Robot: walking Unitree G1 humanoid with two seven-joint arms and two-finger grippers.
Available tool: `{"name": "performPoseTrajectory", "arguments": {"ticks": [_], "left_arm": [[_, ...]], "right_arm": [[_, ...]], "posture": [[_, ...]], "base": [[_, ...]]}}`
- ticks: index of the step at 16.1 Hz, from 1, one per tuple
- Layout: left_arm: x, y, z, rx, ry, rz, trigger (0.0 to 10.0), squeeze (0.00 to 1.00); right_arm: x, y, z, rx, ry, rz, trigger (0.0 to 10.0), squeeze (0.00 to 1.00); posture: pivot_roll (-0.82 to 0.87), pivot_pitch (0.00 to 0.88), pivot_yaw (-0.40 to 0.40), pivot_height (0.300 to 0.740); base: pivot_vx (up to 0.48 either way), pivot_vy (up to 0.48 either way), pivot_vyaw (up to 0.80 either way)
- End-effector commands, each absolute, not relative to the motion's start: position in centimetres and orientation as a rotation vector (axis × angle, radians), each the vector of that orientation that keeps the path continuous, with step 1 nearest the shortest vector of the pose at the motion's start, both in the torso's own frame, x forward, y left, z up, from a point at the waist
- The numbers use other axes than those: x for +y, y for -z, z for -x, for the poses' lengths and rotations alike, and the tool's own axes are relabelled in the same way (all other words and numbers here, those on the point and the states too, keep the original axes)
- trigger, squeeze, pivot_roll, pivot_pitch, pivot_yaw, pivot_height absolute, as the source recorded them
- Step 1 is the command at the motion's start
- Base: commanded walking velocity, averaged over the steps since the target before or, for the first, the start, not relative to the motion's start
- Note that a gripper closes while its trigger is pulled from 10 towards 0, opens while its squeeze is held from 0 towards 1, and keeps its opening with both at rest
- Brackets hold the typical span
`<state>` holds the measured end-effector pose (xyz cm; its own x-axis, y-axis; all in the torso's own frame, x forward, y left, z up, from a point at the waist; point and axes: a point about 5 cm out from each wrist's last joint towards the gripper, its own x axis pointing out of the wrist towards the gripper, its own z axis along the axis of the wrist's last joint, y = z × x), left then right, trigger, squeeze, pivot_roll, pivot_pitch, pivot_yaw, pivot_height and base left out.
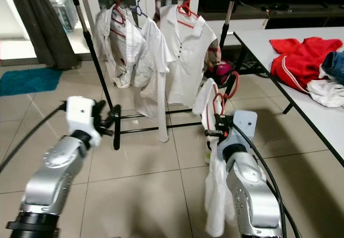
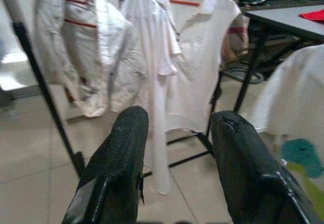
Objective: Hang hanger
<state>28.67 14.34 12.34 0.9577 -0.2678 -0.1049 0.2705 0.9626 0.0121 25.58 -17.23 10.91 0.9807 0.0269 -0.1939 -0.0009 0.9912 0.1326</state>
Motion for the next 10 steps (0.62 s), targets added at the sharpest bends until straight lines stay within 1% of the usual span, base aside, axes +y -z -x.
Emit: {"name": "performPoseTrajectory", "arguments": {"ticks": [1,3,5,8,10], "left_arm": [[13.8,-12.7,-28.7,0.099,0.287,-0.041,10.0,0.0],[13.6,-12.8,-28.5,0.107,0.294,-0.038,10.0,0.0],[14.1,-12.9,-28.8,0.108,0.279,-0.051,10.0,0.0],[15.4,-12.8,-28.8,0.114,0.237,-0.074,10.0,0.0],[16.0,-12.7,-28.7,0.121,0.229,-0.077,10.0,0.0]], "right_arm": [[-17.6,-11.4,-25.6,0.163,0.008,-0.125,10.0,0.0],[-17.7,-11.6,-25.7,0.161,0.027,-0.135,10.0,0.0],[-17.2,-11.9,-25.7,0.152,0.014,-0.139,10.0,0.0],[-16.7,-11.9,-25.3,0.145,-0.038,-0.118,10.0,0.0],[-16.9,-11.8,-25.4,0.157,-0.025,-0.124,10.0,0.0]], "posture": [[0.06,0.0,0.028,0.74],[0.06,0.0,0.029,0.74],[0.06,0.0,0.021,0.74],[0.06,0.0,0.017,0.74],[0.05,0.0,0.008,0.74]], "base": [[0.337,0.0,0.0],[0.341,0.0,0.0],[0.339,0.0,0.0],[0.337,0.0,0.0],[0.337,0.0,0.0]]}}
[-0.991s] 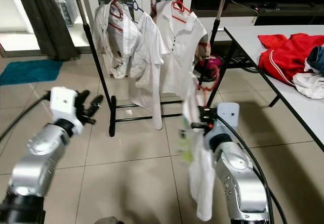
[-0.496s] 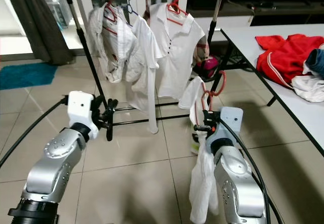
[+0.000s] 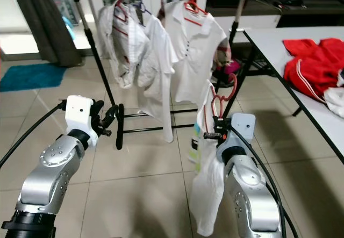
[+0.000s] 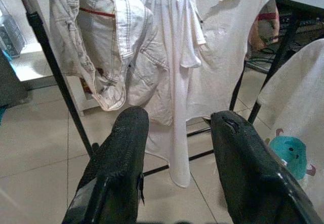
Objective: Hang hanger
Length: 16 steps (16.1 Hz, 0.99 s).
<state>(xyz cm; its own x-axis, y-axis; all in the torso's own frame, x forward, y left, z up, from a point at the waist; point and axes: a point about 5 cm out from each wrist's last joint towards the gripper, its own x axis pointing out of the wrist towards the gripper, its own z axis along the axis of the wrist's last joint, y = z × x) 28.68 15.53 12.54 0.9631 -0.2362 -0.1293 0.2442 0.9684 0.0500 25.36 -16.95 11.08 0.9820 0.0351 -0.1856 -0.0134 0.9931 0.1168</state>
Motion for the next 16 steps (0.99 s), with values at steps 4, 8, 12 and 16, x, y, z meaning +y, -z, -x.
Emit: {"name": "performPoseTrajectory", "arguments": {"ticks": [4,8,12,16], "left_arm": [[15.6,-12.9,-29.3,0.118,0.261,-0.083,10.0,0.0],[15.5,-13.6,-30.0,0.105,0.28,-0.086,10.0,0.0],[15.2,-13.6,-30.4,0.107,0.298,-0.078,10.0,0.0],[15.2,-13.6,-30.3,0.104,0.278,-0.059,10.0,0.0]], "right_arm": [[-17.1,-11.8,-25.2,0.143,-0.01,-0.111,10.0,0.0],[-17.1,-12.0,-25.4,0.124,-0.009,-0.126,10.0,0.0],[-17.9,-12.3,-25.5,0.107,0.023,-0.139,10.0,0.0],[-16.3,-12.2,-25.9,0.139,-0.106,-0.117,10.0,0.0]], "posture": [[0.04,0.0,0.044,0.74],[0.05,0.0,0.073,0.74],[0.04,0.0,0.078,0.74],[0.04,0.0,0.049,0.74]], "base": [[0.336,0.0,0.0],[0.337,0.0,-0.2],[0.337,0.0,-0.8],[0.338,0.0,0.0]]}}
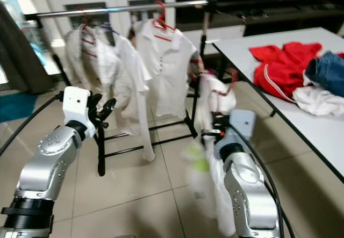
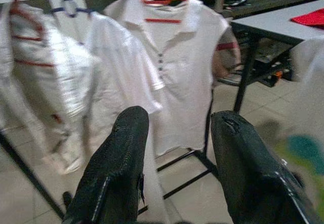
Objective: Hang hanger
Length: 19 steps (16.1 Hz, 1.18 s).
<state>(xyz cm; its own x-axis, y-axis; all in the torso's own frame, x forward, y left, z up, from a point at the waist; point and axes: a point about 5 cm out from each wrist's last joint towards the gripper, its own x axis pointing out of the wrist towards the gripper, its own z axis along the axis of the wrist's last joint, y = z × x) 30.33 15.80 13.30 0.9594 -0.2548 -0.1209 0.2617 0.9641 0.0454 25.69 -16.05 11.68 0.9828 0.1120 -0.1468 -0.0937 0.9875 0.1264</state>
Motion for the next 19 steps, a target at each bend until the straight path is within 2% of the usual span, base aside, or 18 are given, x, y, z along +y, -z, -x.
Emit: {"name": "performPoseTrajectory", "arguments": {"ticks": [1,7,9,12,15,19], "left_arm": [[15.1,-13.2,-30.0,0.115,0.282,-0.059,10.0,0.0],[15.4,-13.0,-29.7,0.131,0.253,-0.024,10.0,0.0],[14.4,-12.5,-29.2,0.143,0.292,-0.037,10.0,0.0],[14.3,-12.8,-29.4,0.138,0.298,-0.027,10.0,0.0],[15.1,-13.1,-29.8,0.132,0.291,-0.051,10.0,0.0],[14.6,-13.2,-29.7,0.131,0.308,-0.05,10.0,0.0]], "right_arm": [[-16.2,-11.6,-25.7,0.167,-0.134,-0.106,10.0,0.0],[-14.2,-12.5,-25.1,0.118,-0.255,-0.076,10.0,0.0],[-14.5,-11.4,-24.8,0.153,-0.264,0.034,10.0,0.0],[-14.4,-12.0,-25.2,0.124,-0.248,-0.014,10.0,0.0],[-14.4,-12.3,-25.9,0.122,-0.198,-0.046,10.0,0.0],[-17.1,-11.7,-26.2,0.154,-0.047,-0.033,10.0,0.0]], "posture": [[0.05,0.0,0.054,0.74],[0.04,0.0,0.056,0.74],[0.04,0.0,0.06,0.74],[0.05,0.0,0.062,0.74],[0.04,0.0,0.06,0.74],[0.05,0.0,0.071,0.74]], "base": [[0.337,0.0,0.0],[0.338,0.0,0.0],[0.336,0.0,0.4],[0.337,0.0,0.8],[0.339,0.0,0.0],[0.339,0.0,0.0]]}}
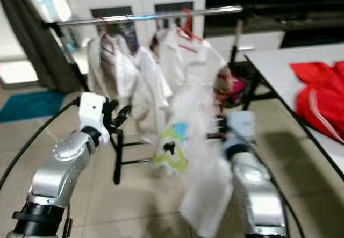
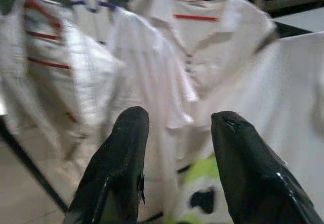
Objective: Hang hanger
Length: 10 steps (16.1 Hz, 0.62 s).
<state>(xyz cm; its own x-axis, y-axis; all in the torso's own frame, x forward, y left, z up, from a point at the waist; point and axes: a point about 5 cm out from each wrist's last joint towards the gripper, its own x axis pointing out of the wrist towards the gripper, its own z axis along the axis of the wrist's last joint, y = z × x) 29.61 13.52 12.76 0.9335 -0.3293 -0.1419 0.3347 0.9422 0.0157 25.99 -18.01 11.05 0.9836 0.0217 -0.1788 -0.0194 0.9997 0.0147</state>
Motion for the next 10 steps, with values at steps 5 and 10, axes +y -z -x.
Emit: {"name": "performPoseTrajectory", "arguments": {"ticks": [5,10], "left_arm": [[14.8,-12.8,-30.2,0.139,0.302,-0.063,10.0,0.0],[14.3,-12.9,-29.8,0.138,0.331,-0.052,10.0,0.0]], "right_arm": [[-17.5,-11.6,-26.2,0.164,-0.074,-0.02,10.0,0.0],[-15.7,-11.8,-26.0,0.16,-0.272,0.073,10.0,0.0]], "posture": [[0.03,0.0,0.067,0.74],[0.04,0.0,0.068,0.74]], "base": [[0.34,0.0,-0.16],[0.339,0.0,-0.16]]}}
